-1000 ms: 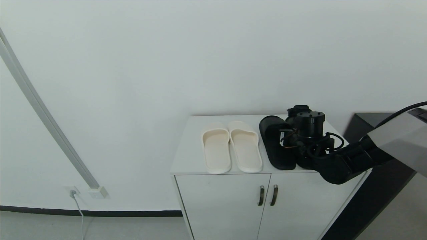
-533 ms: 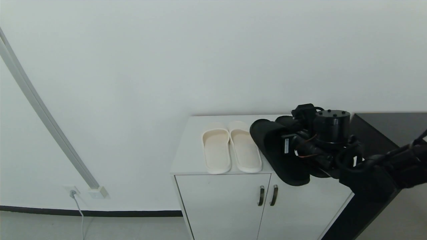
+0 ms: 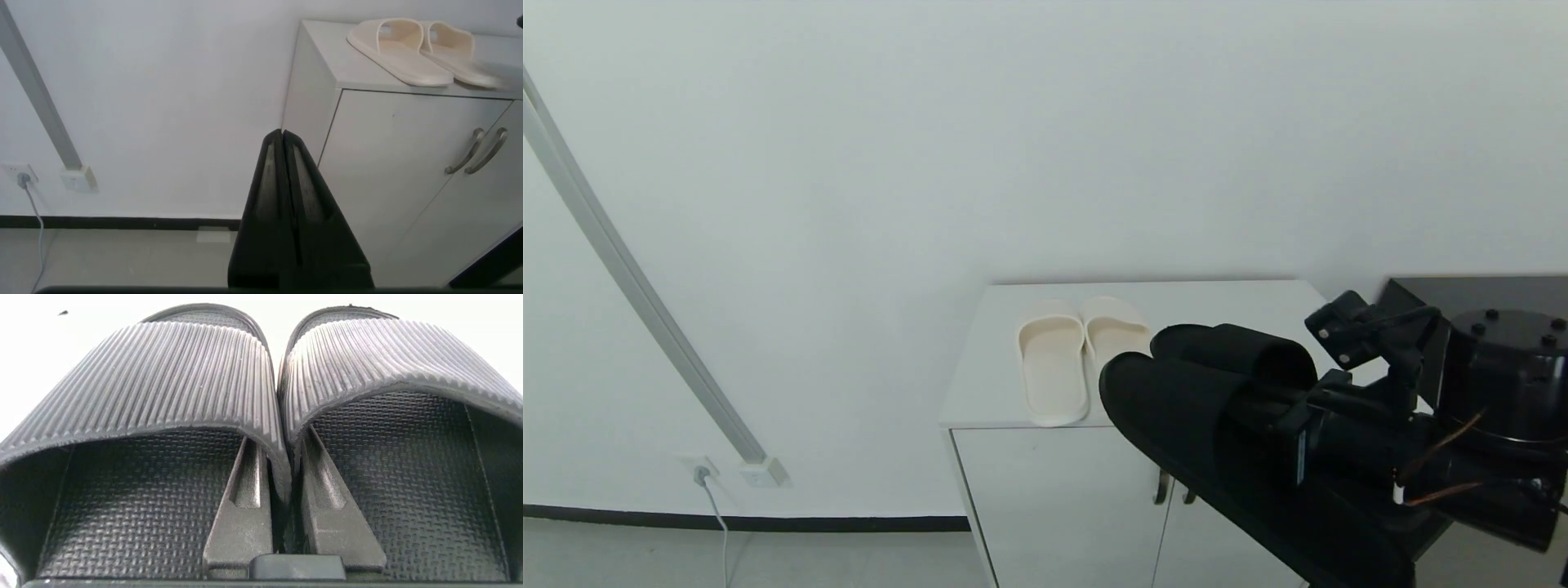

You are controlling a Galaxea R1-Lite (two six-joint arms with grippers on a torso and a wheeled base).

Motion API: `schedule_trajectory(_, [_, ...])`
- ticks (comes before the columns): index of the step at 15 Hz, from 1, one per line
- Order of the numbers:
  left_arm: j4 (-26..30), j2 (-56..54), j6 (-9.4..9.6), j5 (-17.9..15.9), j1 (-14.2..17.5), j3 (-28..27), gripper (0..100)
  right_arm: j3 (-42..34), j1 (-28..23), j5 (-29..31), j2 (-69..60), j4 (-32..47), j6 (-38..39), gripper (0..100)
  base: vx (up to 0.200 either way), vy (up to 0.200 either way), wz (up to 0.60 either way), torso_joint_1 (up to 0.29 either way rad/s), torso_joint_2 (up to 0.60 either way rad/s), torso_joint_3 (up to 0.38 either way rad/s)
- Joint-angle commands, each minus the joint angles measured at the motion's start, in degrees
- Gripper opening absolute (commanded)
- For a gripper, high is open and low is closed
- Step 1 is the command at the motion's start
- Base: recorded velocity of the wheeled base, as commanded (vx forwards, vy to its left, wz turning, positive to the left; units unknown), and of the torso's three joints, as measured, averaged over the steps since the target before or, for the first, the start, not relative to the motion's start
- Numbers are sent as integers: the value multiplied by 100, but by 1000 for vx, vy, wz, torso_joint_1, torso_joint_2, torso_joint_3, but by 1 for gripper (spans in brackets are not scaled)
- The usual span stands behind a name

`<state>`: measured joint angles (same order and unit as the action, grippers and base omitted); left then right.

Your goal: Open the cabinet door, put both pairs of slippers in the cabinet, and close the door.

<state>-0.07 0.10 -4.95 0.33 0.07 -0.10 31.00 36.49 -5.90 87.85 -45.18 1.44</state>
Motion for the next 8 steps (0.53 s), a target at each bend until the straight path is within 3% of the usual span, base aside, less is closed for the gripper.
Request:
schedule_trajectory(1, [-1,8,-6,2,1,1,0,-191,183,1,-338,27,-3,0,0,0,0,0,0,0])
schedule_trajectory(4, [-1,8,-6,11,1,1,0,-208,289,1,-347,35,-3,0,0,0,0,0,0,0])
schedule_trajectory(8, [-1,8,-6,2,1,1,0,-261,429,10,-347,35,-3,0,-200,0,0,8,0,4])
